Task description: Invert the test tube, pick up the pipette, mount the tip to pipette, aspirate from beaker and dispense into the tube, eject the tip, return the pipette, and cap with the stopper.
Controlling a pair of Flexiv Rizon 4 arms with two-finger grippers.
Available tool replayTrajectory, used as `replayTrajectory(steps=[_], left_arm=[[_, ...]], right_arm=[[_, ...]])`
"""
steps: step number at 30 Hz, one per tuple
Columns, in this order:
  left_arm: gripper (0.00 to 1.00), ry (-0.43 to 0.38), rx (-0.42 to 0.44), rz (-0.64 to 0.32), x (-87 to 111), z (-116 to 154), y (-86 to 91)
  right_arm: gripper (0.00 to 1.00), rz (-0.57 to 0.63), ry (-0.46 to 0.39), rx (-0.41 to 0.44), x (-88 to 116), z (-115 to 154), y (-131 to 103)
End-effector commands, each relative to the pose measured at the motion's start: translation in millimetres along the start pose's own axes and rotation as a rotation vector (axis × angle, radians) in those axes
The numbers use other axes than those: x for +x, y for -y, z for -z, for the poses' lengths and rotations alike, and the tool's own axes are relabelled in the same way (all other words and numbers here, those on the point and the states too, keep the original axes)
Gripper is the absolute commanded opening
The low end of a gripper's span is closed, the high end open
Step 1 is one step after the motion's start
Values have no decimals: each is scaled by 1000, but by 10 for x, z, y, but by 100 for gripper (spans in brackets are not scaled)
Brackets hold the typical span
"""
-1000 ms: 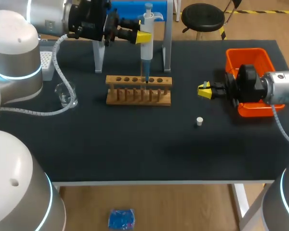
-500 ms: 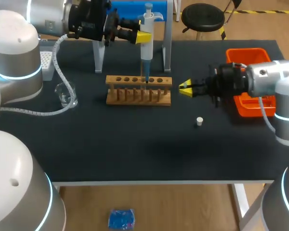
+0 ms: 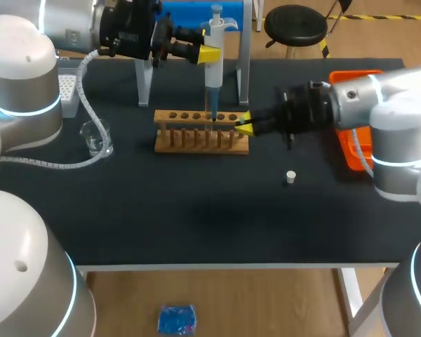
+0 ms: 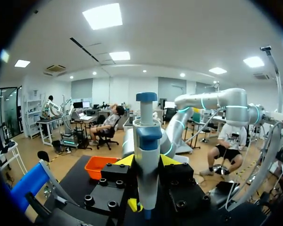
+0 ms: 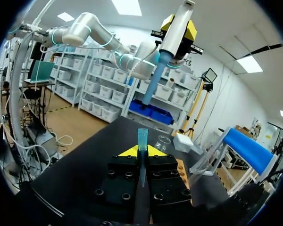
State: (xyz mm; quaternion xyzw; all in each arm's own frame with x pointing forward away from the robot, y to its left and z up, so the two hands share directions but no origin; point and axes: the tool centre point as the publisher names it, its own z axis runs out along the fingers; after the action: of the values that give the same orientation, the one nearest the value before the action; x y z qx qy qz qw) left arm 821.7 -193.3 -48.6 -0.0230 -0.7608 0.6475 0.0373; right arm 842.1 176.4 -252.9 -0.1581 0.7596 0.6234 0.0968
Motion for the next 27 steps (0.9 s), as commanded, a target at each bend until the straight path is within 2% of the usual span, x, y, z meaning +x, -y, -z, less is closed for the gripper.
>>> replayTrajectory(steps=[1,9,27], left_arm=[[0,0,1,0,-3,-4,0],[0,0,1,0,-3,-4,0],[0,0,1,0,-3,-4,0]], right_arm=[[0,-3,-15,13,-89,-183,36],[0,-6,-40,14,-129,-364,5],[0,7,-84,-13,-77,-517,-124]])
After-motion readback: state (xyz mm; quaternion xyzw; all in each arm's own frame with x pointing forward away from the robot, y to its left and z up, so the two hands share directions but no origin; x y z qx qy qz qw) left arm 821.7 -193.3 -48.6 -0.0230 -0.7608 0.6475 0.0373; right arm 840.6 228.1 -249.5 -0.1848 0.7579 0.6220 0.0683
